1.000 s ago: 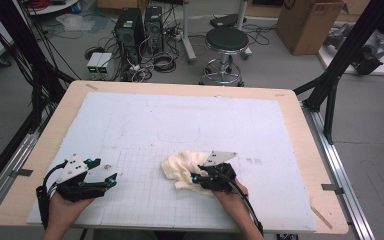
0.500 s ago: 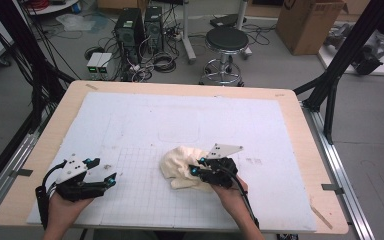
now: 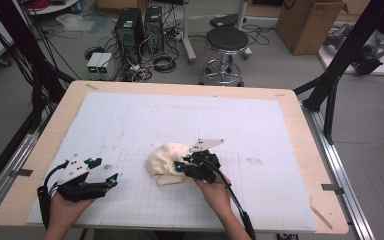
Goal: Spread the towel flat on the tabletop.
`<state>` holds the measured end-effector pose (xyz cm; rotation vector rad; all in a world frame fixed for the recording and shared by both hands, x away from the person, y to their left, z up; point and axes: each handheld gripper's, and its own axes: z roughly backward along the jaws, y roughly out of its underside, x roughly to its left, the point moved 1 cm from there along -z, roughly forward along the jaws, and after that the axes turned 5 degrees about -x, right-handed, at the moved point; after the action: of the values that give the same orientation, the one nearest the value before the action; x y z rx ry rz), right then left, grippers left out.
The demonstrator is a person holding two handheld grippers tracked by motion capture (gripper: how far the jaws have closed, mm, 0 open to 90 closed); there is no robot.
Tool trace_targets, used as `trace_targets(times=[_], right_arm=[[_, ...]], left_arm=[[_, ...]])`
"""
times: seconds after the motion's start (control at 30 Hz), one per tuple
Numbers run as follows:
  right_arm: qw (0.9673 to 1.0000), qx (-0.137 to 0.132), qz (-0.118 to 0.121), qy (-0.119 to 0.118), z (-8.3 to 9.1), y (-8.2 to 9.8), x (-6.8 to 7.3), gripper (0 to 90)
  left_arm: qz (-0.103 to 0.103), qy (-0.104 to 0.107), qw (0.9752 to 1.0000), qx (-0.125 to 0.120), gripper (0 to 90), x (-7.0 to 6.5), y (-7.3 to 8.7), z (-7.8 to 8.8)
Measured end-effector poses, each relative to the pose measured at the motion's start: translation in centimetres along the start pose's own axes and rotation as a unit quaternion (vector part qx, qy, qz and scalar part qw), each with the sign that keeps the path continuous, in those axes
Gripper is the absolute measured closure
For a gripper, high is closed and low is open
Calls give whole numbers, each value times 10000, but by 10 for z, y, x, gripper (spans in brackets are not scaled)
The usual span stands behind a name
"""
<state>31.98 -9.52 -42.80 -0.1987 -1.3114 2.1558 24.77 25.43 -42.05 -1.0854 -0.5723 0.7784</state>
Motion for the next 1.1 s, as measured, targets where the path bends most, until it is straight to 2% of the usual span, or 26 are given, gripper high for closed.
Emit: trace_targets(times=[0.13,0.2,0.23,0.27,0.3,0.33,0.4,0.43,0.47,0.5,0.53,0.63,0.67,0.77,0.87,0.9,0.93,1.0,1.03,1.1], right_arm=[[9997,204,-34,133,-9,6,-8,729],[9996,244,71,159,-11,6,-9,709],[9995,189,130,213,-7,4,-8,624],[9995,189,130,213,-7,4,-8,624],[9998,54,146,138,0,1,-7,535],[9998,54,146,138,0,1,-7,535],[9992,-15,339,205,9,-3,-5,430],[9988,-54,438,209,14,-4,-3,411],[9989,-111,439,153,20,-4,-1,401],[9981,-239,557,146,31,-4,2,347],[9981,-239,557,146,31,-4,2,347],[9979,-350,539,36,47,-1,2,311],[9978,-401,530,34,57,5,2,298],[9973,-484,559,51,66,12,1,291],[9977,-487,463,86,74,20,-1,296],[9980,-450,440,76,75,22,0,326],[9977,-423,523,42,75,25,0,391],[9975,-285,643,3,71,31,3,498],[9975,-108,688,-74,64,37,3,569],[9977,-27,672,-114,60,38,2,597]], left_arm=[[-8,-3,10000,-5,234,-2,-1,-1],[-3,20,10000,-9,234,-3,-1,-2],[-15,21,10000,3,234,-4,-1,-2],[-35,29,10000,11,234,-4,-2,-3],[-36,47,10000,7,235,-5,-2,-3],[-48,44,10000,11,235,-5,-2,-3],[-14,46,10000,-9,234,-6,-2,-5],[-22,66,10000,3,234,-7,-2,-5],[-28,83,10000,7,234,-7,-3,-6],[-26,97,9999,9,234,-8,-3,-6],[-34,107,9999,-10,234,-9,-4,-7],[-8,187,9998,-30,234,-13,-6,-11],[-4,234,9997,-25,234,-15,-7,-12],[-39,385,9992,-24,234,-24,-11,-19],[0,606,9981,-64,246,-35,-16,-30],[-13,744,9972,-10,268,-39,-17,-35],[-63,862,9962,70,300,-43,-17,-41],[-249,910,9953,224,373,-51,-17,-51],[-345,990,9940,300,500,-54,-16,-56],[-442,936,9934,499,529,-58,-15,-67]])
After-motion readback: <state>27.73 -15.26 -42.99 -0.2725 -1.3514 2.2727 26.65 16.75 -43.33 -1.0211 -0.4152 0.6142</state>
